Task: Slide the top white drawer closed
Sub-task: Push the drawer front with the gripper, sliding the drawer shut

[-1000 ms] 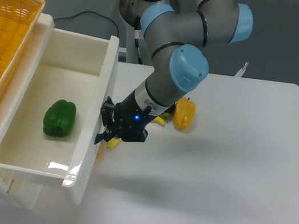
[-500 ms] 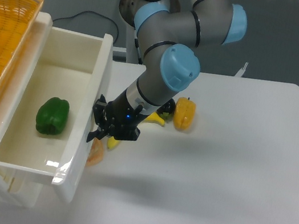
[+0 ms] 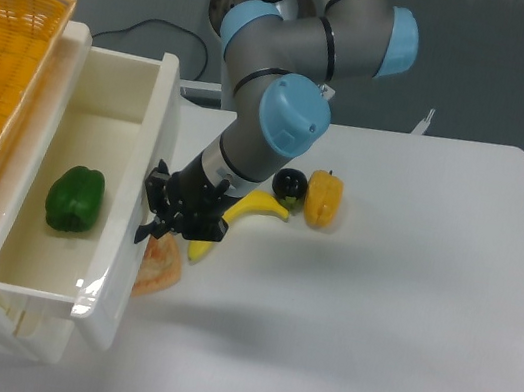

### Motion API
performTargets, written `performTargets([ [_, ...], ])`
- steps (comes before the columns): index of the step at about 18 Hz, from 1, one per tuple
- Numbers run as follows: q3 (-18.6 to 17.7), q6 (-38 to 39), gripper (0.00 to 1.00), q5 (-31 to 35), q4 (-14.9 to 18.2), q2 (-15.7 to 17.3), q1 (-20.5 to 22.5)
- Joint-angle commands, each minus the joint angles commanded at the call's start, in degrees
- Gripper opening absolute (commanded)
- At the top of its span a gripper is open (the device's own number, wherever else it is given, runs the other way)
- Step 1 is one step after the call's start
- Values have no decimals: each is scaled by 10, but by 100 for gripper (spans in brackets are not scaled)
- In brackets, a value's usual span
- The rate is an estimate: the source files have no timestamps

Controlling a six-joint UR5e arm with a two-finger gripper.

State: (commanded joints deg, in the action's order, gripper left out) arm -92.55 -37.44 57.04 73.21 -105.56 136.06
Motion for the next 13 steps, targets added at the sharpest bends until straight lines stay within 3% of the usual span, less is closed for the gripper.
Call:
performTargets([
  [13,-1,14,13,-4,-1,1,-31],
])
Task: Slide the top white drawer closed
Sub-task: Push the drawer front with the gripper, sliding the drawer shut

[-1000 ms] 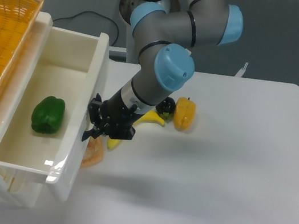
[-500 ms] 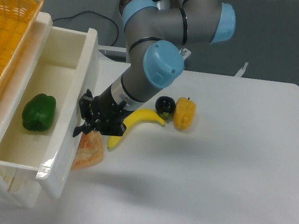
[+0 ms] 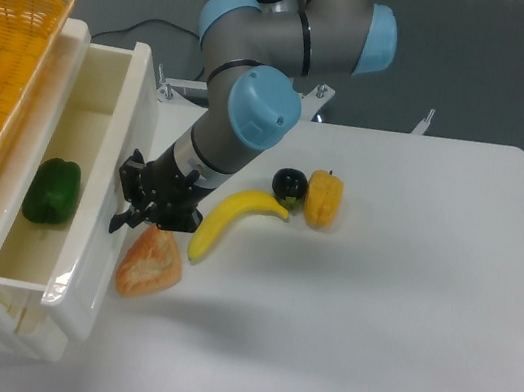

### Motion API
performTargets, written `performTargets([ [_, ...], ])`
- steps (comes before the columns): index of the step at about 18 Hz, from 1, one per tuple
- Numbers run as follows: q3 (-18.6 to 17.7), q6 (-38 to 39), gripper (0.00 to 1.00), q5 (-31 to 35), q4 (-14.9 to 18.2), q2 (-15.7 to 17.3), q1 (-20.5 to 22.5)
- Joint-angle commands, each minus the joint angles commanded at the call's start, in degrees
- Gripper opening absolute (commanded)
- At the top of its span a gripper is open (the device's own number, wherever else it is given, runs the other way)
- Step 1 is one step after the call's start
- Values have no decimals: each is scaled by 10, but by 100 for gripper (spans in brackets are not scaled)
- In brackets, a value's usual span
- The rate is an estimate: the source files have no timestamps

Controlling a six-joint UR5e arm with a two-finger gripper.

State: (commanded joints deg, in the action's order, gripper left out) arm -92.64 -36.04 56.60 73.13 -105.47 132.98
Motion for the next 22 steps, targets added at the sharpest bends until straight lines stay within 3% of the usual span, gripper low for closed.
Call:
performTargets([
  [22,1,21,13,0,-6,-4,-50],
])
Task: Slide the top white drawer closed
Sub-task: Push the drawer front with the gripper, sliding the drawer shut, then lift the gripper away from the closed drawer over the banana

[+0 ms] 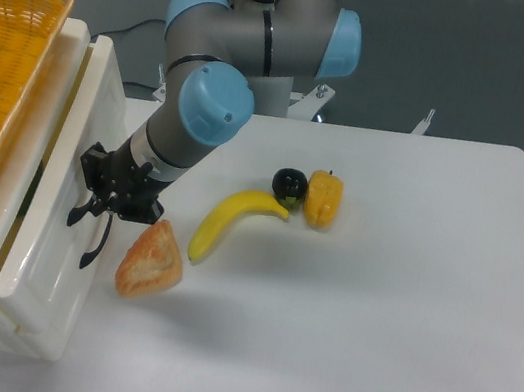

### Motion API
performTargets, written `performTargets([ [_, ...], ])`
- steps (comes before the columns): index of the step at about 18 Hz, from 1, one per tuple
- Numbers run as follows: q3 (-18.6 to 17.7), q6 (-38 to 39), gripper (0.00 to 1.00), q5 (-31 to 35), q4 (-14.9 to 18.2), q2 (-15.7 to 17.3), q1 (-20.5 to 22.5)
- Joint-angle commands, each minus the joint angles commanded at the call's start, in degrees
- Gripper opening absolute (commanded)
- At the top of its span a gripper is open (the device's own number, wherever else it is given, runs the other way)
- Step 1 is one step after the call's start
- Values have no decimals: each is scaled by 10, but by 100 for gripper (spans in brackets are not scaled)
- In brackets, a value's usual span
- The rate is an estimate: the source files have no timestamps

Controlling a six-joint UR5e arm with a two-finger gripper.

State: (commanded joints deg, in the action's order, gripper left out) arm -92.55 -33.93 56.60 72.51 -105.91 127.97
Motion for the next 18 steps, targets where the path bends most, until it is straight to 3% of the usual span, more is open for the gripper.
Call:
performTargets([
  [10,0,0,14,0,0,-3,-15],
  [18,11,-18,48,9,-6,-4,12],
])
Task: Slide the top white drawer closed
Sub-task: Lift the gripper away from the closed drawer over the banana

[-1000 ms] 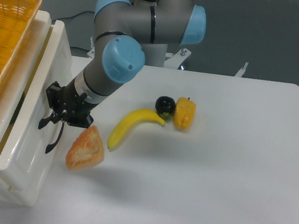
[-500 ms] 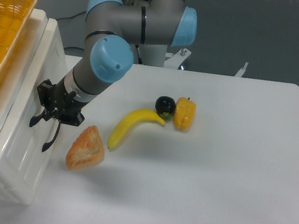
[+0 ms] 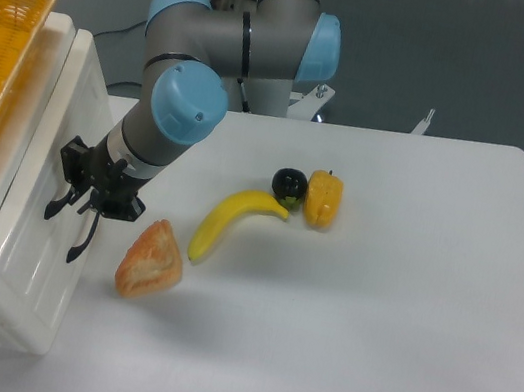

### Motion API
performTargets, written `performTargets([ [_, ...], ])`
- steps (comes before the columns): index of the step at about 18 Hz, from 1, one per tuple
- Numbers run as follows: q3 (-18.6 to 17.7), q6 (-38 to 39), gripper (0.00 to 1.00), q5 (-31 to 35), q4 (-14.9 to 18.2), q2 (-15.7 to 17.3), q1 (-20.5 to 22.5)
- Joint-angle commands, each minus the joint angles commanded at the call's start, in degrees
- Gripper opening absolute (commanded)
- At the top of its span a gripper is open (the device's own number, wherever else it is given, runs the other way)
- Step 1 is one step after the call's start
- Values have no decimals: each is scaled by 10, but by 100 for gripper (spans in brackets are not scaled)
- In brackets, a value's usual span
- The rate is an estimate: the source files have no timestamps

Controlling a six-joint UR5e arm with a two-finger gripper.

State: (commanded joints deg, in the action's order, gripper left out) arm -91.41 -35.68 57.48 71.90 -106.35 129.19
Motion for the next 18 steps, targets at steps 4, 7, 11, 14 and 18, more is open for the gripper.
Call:
performTargets([
  [4,3,-27,62,11,-18,0,40],
  [7,6,-37,81,36,-32,0,80],
  [11,6,-54,100,96,-33,1,122],
  [14,3,-55,100,168,-33,-7,130],
  [18,4,-59,100,245,-34,-25,156],
])
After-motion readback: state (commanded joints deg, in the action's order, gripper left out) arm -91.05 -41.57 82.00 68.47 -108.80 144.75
